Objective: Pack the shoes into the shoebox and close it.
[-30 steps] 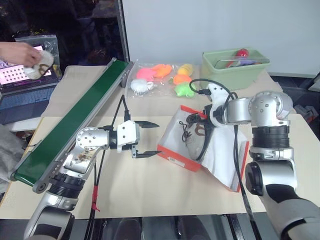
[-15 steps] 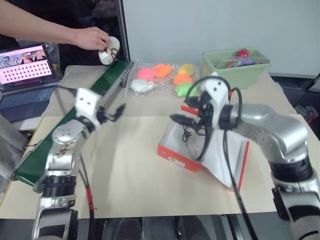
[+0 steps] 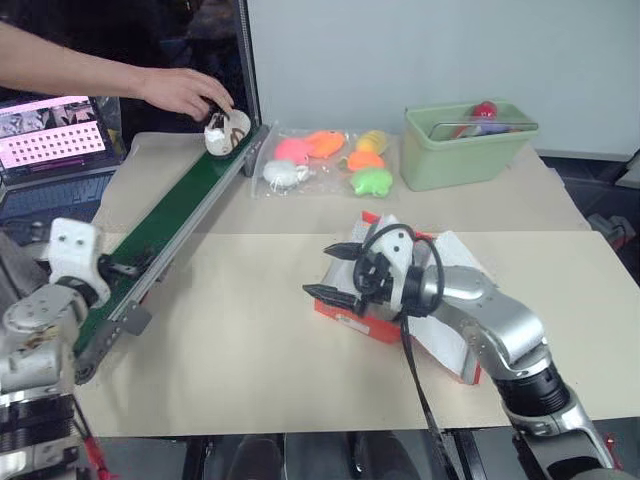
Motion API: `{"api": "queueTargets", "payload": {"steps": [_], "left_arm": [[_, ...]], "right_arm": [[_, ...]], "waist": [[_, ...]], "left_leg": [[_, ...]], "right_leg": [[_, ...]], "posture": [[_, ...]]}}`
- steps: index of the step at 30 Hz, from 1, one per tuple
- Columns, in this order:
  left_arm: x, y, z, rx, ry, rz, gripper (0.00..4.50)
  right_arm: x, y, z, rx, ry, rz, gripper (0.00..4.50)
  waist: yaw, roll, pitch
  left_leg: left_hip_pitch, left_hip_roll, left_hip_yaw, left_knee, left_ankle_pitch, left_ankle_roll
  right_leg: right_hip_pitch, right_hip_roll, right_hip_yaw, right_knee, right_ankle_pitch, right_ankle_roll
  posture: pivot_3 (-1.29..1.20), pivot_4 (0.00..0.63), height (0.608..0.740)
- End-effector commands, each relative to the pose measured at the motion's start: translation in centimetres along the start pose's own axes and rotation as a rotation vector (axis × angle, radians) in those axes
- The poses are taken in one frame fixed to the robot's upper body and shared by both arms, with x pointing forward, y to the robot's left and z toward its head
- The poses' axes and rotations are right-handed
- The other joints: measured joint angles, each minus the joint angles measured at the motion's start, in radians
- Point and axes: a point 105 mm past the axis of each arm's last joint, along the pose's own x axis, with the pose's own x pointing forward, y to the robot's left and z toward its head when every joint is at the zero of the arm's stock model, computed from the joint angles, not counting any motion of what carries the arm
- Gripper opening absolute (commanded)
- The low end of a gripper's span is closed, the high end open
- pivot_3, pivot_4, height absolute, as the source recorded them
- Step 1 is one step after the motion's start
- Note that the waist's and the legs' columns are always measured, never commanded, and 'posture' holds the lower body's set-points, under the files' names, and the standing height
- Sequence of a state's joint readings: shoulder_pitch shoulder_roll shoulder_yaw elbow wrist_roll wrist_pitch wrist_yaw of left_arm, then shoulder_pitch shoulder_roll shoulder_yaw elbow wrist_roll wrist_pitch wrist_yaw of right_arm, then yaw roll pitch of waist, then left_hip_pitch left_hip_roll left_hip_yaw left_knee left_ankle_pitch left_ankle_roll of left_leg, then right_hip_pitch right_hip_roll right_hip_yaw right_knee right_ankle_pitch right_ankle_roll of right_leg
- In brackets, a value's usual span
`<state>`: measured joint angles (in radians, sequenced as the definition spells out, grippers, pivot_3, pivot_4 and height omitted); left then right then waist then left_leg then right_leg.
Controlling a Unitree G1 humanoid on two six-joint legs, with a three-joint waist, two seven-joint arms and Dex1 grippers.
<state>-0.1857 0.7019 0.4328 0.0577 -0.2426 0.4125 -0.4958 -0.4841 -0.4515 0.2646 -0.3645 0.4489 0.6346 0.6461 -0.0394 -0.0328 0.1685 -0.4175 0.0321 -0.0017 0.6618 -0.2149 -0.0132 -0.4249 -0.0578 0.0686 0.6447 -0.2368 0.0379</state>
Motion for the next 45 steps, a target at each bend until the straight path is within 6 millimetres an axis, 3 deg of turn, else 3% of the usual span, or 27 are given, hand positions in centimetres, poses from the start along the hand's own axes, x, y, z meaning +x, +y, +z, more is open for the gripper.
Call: {"api": "queueTargets", "payload": {"steps": [1,8,17,28,45], "left_arm": [[-0.7,0.4,1.2,-0.016,-0.071,-0.044,4.50],[-1.6,0.1,1.1,-0.082,-0.102,-0.188,4.50],[-0.9,3.7,0.3,-0.030,-0.032,-0.157,4.50],[-0.3,2.8,0.0,-0.037,-0.032,-0.181,4.50],[0.9,3.7,-1.8,-0.061,0.014,-0.068,4.50]], "right_arm": [[0.2,0.5,1.5,-0.072,-0.060,-0.004,4.42],[0.7,0.7,1.2,-0.061,-0.057,-0.024,4.42],[0.9,0.3,0.8,-0.032,-0.064,-0.077,4.42],[0.5,0.8,0.7,-0.010,-0.067,-0.072,4.42],[0.0,0.3,1.5,-0.028,-0.075,-0.092,4.42]], "waist": [[0.003,-0.001,0.000],[-0.001,-0.001,0.000],[-0.003,-0.001,0.000],[-0.003,-0.002,0.000],[-0.003,-0.002,0.000]], "left_leg": [[0.000,0.000,0.000,0.000,0.000,0.000],[0.001,0.000,0.000,0.000,0.000,0.000],[0.001,0.000,0.001,0.000,0.000,0.000],[0.001,0.000,0.001,0.000,0.000,0.000],[0.001,0.000,0.001,0.000,0.000,0.000]], "right_leg": [[0.000,0.000,0.000,0.000,0.000,0.000],[0.000,0.000,0.000,0.001,0.000,-0.001],[0.000,0.000,0.000,0.001,-0.001,-0.001],[0.000,0.000,0.000,0.001,-0.001,-0.001],[0.000,0.000,0.000,0.002,-0.001,-0.001]], "posture": [[0.00,0.150,0.729],[0.00,0.150,0.729],[0.00,0.150,0.729],[0.00,0.150,0.729],[0.00,0.150,0.729]]}}
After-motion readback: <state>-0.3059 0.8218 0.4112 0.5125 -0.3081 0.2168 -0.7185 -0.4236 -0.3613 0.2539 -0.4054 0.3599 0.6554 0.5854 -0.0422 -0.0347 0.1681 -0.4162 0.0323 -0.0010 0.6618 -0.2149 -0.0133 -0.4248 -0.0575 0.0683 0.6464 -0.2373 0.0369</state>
